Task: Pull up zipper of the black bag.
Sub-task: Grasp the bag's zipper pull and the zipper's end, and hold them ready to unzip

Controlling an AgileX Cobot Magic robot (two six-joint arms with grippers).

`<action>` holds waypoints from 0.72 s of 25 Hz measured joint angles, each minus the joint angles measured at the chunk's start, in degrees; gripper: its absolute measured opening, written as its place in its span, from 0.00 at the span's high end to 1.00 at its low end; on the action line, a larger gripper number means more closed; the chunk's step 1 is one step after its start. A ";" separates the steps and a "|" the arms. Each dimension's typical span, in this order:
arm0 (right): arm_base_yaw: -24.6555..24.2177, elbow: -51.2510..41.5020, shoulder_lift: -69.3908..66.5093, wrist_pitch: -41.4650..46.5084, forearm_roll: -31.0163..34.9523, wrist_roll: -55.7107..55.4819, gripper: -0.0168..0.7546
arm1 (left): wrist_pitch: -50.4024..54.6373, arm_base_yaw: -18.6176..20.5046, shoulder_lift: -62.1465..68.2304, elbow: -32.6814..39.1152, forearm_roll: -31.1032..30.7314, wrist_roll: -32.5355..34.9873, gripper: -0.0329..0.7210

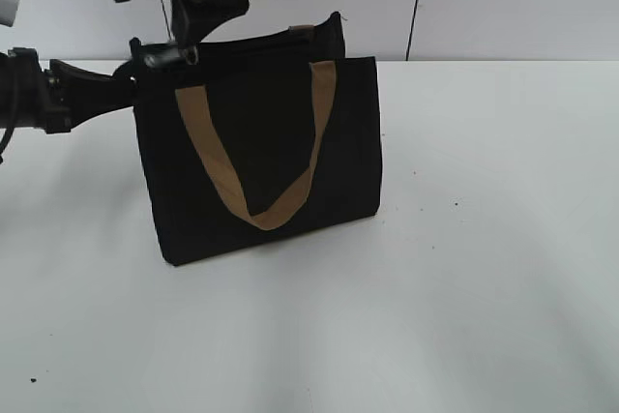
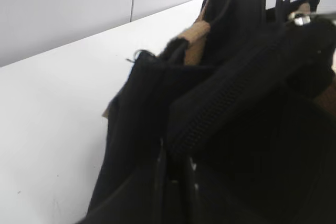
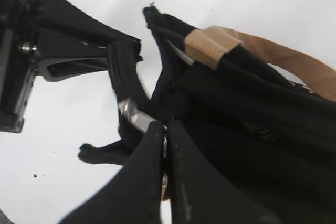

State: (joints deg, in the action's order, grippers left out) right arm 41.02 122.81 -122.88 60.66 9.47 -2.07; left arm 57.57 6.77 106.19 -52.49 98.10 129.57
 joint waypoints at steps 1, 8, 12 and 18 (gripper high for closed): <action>-0.50 0.00 0.06 0.04 0.00 0.30 1.00 | -0.05 0.41 0.00 0.00 -0.06 0.00 0.91; -1.20 0.00 0.11 0.04 0.75 2.07 1.00 | 2.15 3.17 0.00 0.00 -0.38 0.00 0.91; -1.42 0.00 0.11 0.04 0.29 2.91 1.00 | 2.73 4.01 0.00 0.00 -0.72 0.00 0.91; -3.07 0.00 0.11 0.04 0.28 2.93 1.00 | 2.41 4.05 0.00 0.00 -2.94 0.00 0.91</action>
State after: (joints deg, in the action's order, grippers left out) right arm 37.95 122.81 -122.77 60.70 9.75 0.86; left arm 59.98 10.82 106.19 -52.49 95.16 129.57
